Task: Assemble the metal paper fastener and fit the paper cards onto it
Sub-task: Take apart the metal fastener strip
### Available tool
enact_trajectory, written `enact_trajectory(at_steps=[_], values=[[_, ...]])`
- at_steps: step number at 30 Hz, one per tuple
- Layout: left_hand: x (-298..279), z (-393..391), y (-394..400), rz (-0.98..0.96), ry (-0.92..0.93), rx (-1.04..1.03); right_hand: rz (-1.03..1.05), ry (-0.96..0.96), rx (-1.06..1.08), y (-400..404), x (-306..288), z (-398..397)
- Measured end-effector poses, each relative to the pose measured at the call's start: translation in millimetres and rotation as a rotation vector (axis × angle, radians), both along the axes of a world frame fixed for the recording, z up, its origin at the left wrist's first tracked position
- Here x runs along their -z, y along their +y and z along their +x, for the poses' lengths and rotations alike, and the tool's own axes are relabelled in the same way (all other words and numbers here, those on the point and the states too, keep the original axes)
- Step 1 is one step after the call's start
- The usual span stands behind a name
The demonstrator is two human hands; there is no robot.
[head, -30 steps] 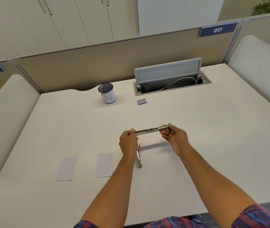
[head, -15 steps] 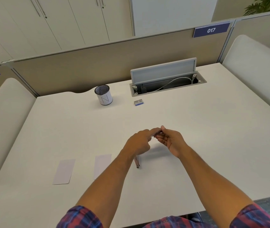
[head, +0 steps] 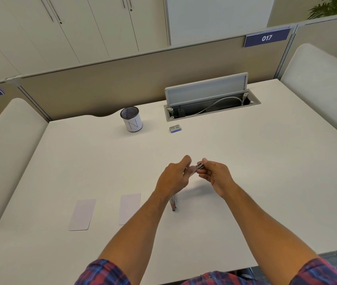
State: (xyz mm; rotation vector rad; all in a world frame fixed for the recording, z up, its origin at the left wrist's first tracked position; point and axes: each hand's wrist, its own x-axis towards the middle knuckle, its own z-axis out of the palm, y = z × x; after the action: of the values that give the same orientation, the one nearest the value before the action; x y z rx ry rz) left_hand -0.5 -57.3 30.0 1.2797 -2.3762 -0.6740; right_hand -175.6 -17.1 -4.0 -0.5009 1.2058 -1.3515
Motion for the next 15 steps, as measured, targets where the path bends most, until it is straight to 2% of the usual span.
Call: enact_trajectory(at_steps=[2,7,10,15], values=[[7.6,0.8,5.2,0.028,0.091,-0.08,-0.011,0.064,0.013,-1.2,-3.7,-4.1],[19.2,-0.1,14.1,0.376,0.383,-0.262,-0.117,0.433,-0.077,-12.1,-32.4,-13.7],[20.5,1.2,14.7,0.473,0.451,-0.284,-0.164,0.691,-0.236,-18.1,-51.4,-19.9],[21.1,3.0,14.3,0.498,0.491,-0.281,-0.174,0.85,-0.369,-18.8,-66.6,-19.8]])
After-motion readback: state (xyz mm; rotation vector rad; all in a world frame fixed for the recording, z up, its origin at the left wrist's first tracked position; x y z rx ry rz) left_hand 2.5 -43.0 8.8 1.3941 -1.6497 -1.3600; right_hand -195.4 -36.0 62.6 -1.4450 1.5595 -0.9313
